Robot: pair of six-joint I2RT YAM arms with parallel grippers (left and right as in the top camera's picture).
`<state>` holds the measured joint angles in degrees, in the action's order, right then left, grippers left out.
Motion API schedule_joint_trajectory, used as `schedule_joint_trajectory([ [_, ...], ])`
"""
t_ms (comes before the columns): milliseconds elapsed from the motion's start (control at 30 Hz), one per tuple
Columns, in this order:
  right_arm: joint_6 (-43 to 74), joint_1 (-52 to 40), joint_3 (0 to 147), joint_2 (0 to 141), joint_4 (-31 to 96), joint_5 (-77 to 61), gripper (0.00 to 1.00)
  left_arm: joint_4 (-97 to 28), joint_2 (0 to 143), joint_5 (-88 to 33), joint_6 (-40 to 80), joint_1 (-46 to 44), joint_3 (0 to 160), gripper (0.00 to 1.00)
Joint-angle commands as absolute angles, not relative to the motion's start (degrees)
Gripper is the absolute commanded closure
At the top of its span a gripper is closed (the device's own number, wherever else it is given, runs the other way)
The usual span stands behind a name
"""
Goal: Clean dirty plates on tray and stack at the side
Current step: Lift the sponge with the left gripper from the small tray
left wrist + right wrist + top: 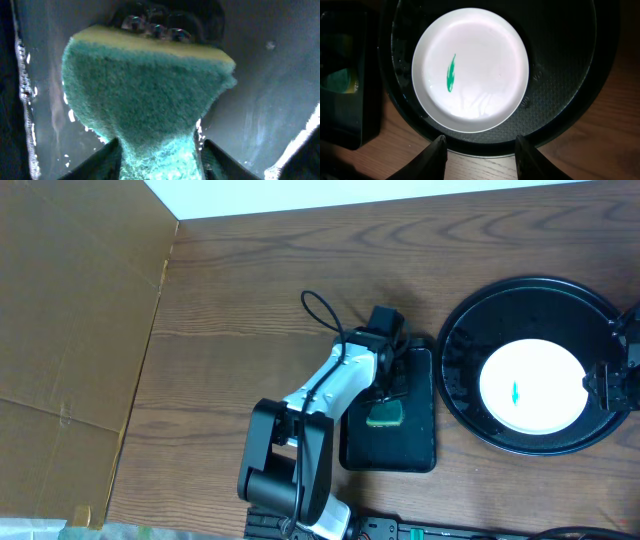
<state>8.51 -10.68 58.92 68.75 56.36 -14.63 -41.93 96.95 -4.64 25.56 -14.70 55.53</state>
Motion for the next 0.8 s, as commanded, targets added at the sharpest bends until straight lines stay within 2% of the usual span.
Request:
schedule_joint_trajectory([
  [0, 8.27, -11.25, 59.20, 68.93, 56.42, -15.09, 0.58, -43.13, 92.55, -7.40, 22.65, -13.98, 54.87, 0.40],
  [167, 8.29, -11.25, 59.20, 68.93, 56.38, -15.09, 0.59, -45.36, 85.36, -5.19, 22.68, -13.67, 54.85, 0.26],
  [300, 8.29, -11.25, 59.20, 68.93, 56.38, -15.09, 0.59, -44.58, 85.52, 0.01, 22.68, -13.58, 53.47, 0.25],
  [433, 8.29, -11.27, 59.20, 68.93, 56.40, -15.09, 0.58, -39.79, 88.47, -1.37, 23.03, -12.62, 49.45, 0.26],
  [533, 8.29, -11.27, 59.20, 68.93, 56.40, -15.09, 0.58, -36.82, 91.48, -2.76, 23.16, -11.99, 47.55, 0.35],
  [600, 8.29, -11.25, 59.20, 68.93, 56.38, -15.09, 0.58, -35.97, 92.95, -2.90, 23.16, -11.84, 47.37, 0.49],
  [700, 8.29, -11.27, 59.20, 68.93, 56.38, -15.09, 0.58, -34.09, 94.41, -4.14, 23.16, -11.86, 47.37, 0.59],
  [767, 8.29, -11.25, 59.20, 68.93, 56.36, -15.09, 0.58, -33.67, 94.56, -4.58, 23.16, -11.86, 47.37, 0.78],
])
